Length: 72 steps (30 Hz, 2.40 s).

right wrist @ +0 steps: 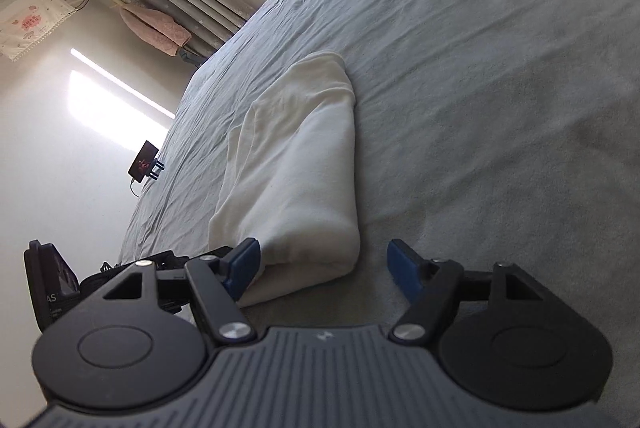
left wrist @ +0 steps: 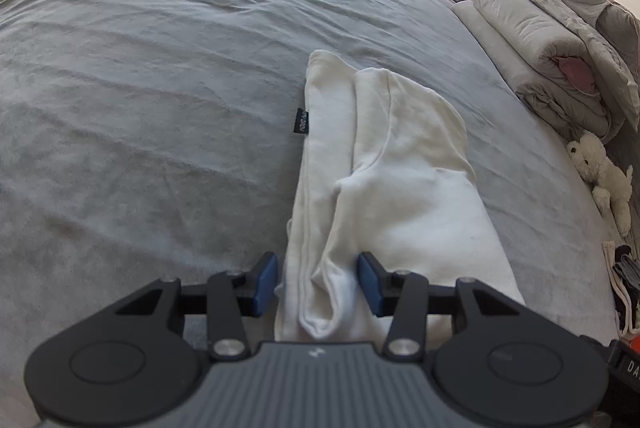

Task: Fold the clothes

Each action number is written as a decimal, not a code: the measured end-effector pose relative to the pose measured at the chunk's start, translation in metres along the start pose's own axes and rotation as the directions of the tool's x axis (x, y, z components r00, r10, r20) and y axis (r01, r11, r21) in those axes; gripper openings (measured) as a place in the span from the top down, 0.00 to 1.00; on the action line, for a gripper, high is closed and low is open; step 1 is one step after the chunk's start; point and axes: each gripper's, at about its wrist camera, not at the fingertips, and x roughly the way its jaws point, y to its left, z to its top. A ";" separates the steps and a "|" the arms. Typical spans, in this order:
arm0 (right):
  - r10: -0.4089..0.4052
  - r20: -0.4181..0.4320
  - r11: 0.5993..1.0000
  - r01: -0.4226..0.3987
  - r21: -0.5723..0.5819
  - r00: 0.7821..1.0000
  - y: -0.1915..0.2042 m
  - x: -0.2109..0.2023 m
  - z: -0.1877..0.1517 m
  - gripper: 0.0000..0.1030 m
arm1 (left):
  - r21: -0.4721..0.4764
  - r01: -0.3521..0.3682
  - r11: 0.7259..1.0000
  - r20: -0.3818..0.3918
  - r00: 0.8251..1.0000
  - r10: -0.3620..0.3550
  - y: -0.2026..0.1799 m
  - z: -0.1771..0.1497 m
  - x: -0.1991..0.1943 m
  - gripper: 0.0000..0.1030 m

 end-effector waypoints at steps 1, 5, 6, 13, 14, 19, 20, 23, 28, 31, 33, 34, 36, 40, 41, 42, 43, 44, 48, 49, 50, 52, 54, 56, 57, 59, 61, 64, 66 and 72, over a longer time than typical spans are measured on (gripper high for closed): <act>0.008 0.002 1.000 -0.008 0.005 1.000 0.001 0.003 0.000 0.27 | -0.001 0.001 1.000 -0.001 1.000 -0.001 0.000 0.000 0.000 0.55; 0.036 0.020 0.999 -0.036 0.032 0.999 0.005 0.013 -0.002 0.27 | -0.003 0.002 1.000 -0.003 1.000 -0.002 0.000 0.001 0.000 0.55; 0.031 0.033 0.999 -0.032 0.026 0.999 0.008 0.016 -0.004 0.27 | -0.002 0.001 1.000 -0.002 1.000 -0.001 0.000 0.001 0.000 0.55; -0.029 0.131 0.999 0.026 0.024 0.991 0.014 0.018 -0.014 0.36 | 0.002 -0.001 1.000 0.003 1.000 0.001 -0.001 0.000 0.000 0.56; -0.028 0.137 0.999 0.024 0.034 0.990 0.011 0.017 -0.014 0.38 | -0.002 0.002 1.000 0.002 1.000 -0.002 0.000 0.000 0.000 0.56; -0.012 0.172 0.993 -0.009 0.121 0.985 -0.005 0.011 -0.008 0.41 | -0.019 0.014 1.000 -0.005 1.000 -0.014 0.002 0.001 0.000 0.56; -0.016 0.185 0.991 -0.009 0.135 0.983 -0.006 0.011 -0.006 0.41 | -0.020 0.014 1.000 -0.006 1.000 -0.014 0.002 0.001 0.000 0.56; -0.020 0.176 0.994 0.001 0.112 0.984 -0.001 0.017 -0.004 0.37 | -0.018 0.011 1.000 -0.005 1.000 -0.011 0.002 0.001 0.000 0.56; -0.039 0.165 0.999 0.038 0.010 0.986 0.012 0.025 -0.009 0.29 | -0.020 0.008 1.000 -0.005 1.000 -0.008 0.002 0.001 0.000 0.56; -0.051 0.181 0.998 0.054 -0.011 0.982 0.012 0.026 -0.014 0.40 | -0.022 0.008 1.000 -0.005 1.000 -0.008 0.002 0.001 -0.001 0.56; -0.065 0.195 0.997 0.071 -0.024 0.979 0.011 0.024 -0.018 0.45 | -0.023 0.009 1.000 -0.005 1.000 -0.009 0.001 0.001 -0.001 0.56; -0.066 0.199 0.997 0.073 -0.027 0.978 0.010 0.023 -0.019 0.47 | -0.024 0.010 1.000 -0.006 1.000 -0.010 0.002 0.001 -0.001 0.56; -0.076 0.207 0.996 0.084 -0.027 0.975 0.013 0.022 -0.020 0.49 | -0.029 0.013 1.000 -0.008 1.000 -0.013 0.003 0.002 -0.001 0.56; -0.112 0.249 0.987 0.136 -0.082 0.962 0.031 0.019 -0.022 0.54 | -0.047 0.027 0.999 -0.012 1.000 -0.027 0.006 0.003 -0.001 0.56; -0.116 0.258 0.985 0.144 -0.092 0.959 0.035 0.018 -0.022 0.55 | -0.054 0.033 0.998 -0.012 0.999 -0.034 0.006 0.003 -0.002 0.56; -0.118 0.263 0.984 0.149 -0.100 0.957 0.038 0.015 -0.022 0.55 | -0.056 0.039 0.998 -0.011 0.999 -0.039 0.006 0.003 -0.003 0.56; -0.118 0.264 0.983 0.150 -0.106 0.957 0.040 0.013 -0.020 0.57 | -0.058 0.054 0.997 -0.013 0.998 -0.055 0.006 0.002 -0.004 0.56; -0.118 0.263 0.982 0.151 -0.111 0.958 0.041 0.011 -0.019 0.57 | -0.060 0.072 0.996 -0.016 0.997 -0.073 0.005 0.002 -0.006 0.56; -0.139 0.262 0.974 0.179 -0.138 0.955 0.042 -0.005 -0.012 0.58 | -0.090 0.163 0.982 -0.041 0.985 -0.167 0.002 -0.002 -0.009 0.57; -0.147 0.253 0.972 0.187 -0.142 0.956 0.041 -0.010 -0.009 0.58 | -0.098 0.181 0.979 -0.051 0.981 -0.186 0.000 -0.005 -0.009 0.57; -0.159 0.241 0.969 0.198 -0.147 0.957 0.039 -0.016 -0.006 0.58 | -0.094 0.191 0.977 -0.063 0.978 -0.197 -0.005 -0.010 -0.008 0.57; -0.189 0.218 0.961 0.226 -0.162 0.958 0.035 -0.027 -0.003 0.58 | -0.082 0.209 0.974 -0.085 0.973 -0.216 -0.016 -0.021 -0.006 0.56; -0.222 0.192 0.950 0.256 -0.177 0.956 0.031 -0.038 0.000 0.58 | -0.070 0.228 0.971 -0.109 0.966 -0.235 -0.027 -0.032 -0.004 0.55; -0.242 0.170 0.943 0.273 -0.190 0.955 0.026 -0.049 0.003 0.58 | -0.027 0.252 0.967 -0.120 0.960 -0.253 -0.040 -0.040 -0.004 0.55; -0.249 0.162 0.940 0.279 -0.197 0.955 0.024 -0.052 0.005 0.58 | -0.014 0.265 0.964 -0.125 0.956 -0.264 -0.044 -0.043 -0.004 0.55; -0.253 0.144 0.936 0.279 -0.212 0.957 0.016 -0.052 0.004 0.58 | 0.001 0.263 0.965 -0.128 0.957 -0.261 -0.047 -0.047 -0.002 0.55; -0.254 0.125 0.939 0.275 -0.205 0.959 0.005 -0.046 0.000 0.57 | 0.017 0.255 0.967 -0.130 0.959 -0.250 -0.048 -0.049 0.001 0.55; -0.234 0.111 0.956 0.249 -0.155 0.966 -0.018 -0.040 -0.007 0.52 | 0.019 0.258 0.966 -0.132 0.958 -0.253 -0.046 -0.049 0.003 0.55; -0.188 0.097 0.975 0.198 -0.106 0.977 -0.029 -0.042 -0.004 0.47 | 0.024 0.257 0.966 -0.131 0.959 -0.252 -0.046 -0.049 0.004 0.55; -0.152 0.067 0.985 0.156 -0.072 0.986 -0.026 -0.039 0.008 0.35 | 0.036 0.257 0.966 -0.121 0.960 -0.251 -0.045 -0.052 0.002 0.55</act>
